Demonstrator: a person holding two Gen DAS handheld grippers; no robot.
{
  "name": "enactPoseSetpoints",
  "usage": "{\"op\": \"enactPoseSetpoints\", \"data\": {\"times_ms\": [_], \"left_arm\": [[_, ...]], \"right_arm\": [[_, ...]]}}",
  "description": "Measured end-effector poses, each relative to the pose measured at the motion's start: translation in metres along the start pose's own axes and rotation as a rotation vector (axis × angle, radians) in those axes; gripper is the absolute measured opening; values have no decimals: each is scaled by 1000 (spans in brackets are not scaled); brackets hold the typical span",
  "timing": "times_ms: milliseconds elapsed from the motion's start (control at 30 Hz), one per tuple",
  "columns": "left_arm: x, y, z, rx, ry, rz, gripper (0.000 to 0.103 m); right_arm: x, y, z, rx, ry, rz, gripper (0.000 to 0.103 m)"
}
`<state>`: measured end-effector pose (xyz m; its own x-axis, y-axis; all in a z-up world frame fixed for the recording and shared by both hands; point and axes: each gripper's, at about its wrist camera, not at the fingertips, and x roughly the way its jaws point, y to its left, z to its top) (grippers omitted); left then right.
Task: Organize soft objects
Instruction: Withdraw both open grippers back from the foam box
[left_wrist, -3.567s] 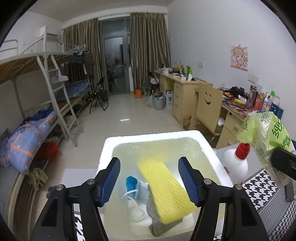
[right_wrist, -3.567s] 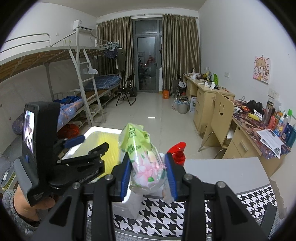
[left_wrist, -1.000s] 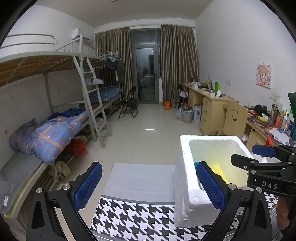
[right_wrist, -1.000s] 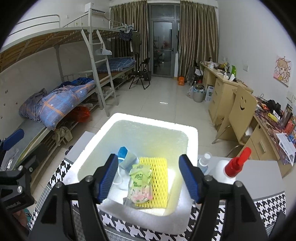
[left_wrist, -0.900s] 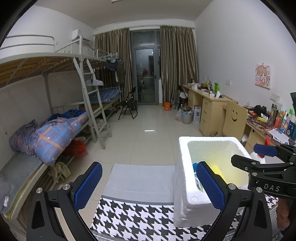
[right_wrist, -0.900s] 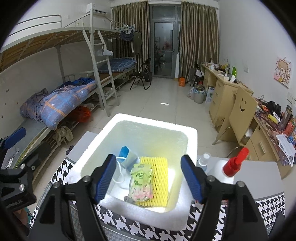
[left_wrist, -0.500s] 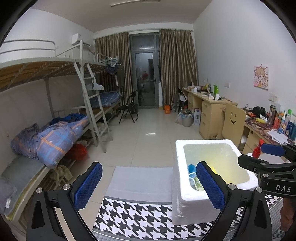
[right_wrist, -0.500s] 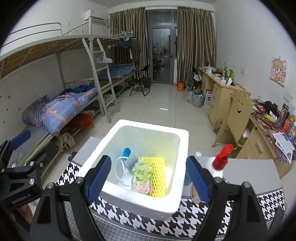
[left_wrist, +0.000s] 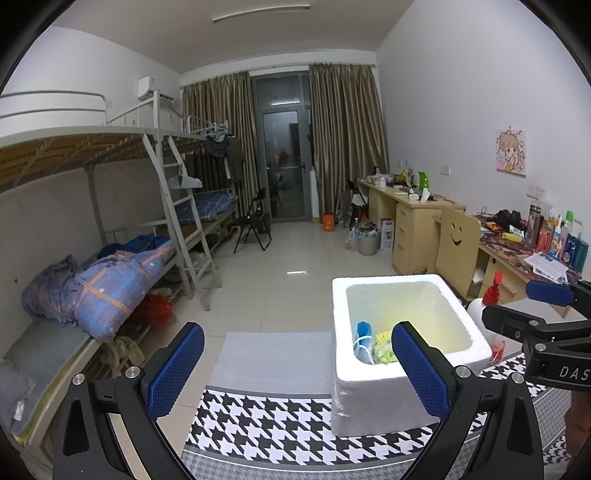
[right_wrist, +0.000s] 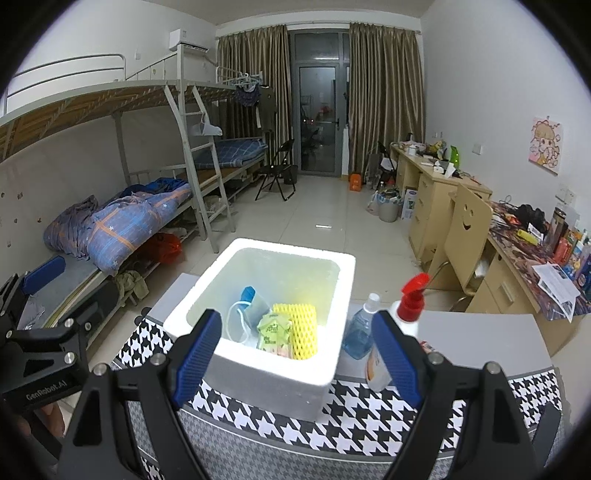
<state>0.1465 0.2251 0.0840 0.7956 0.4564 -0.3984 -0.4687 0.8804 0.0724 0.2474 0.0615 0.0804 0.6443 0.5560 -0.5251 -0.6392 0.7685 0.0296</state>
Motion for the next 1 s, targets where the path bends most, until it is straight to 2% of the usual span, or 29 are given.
{"op": "enactPoseSetpoints", "data": {"times_ms": [333, 500, 1000], "left_arm": [[-17, -8, -7, 8, -4, -21, 102], [-25, -13, -9, 12, -11, -38, 102], [-48, -19, -21, 15, -24, -64, 102]], "right_arm": [[-23, -5, -13, -4, -29, -10, 87], [-34, -4, -18, -17, -51, -22, 95], [-61, -5, -34, -32, -64, -40, 96]]}}
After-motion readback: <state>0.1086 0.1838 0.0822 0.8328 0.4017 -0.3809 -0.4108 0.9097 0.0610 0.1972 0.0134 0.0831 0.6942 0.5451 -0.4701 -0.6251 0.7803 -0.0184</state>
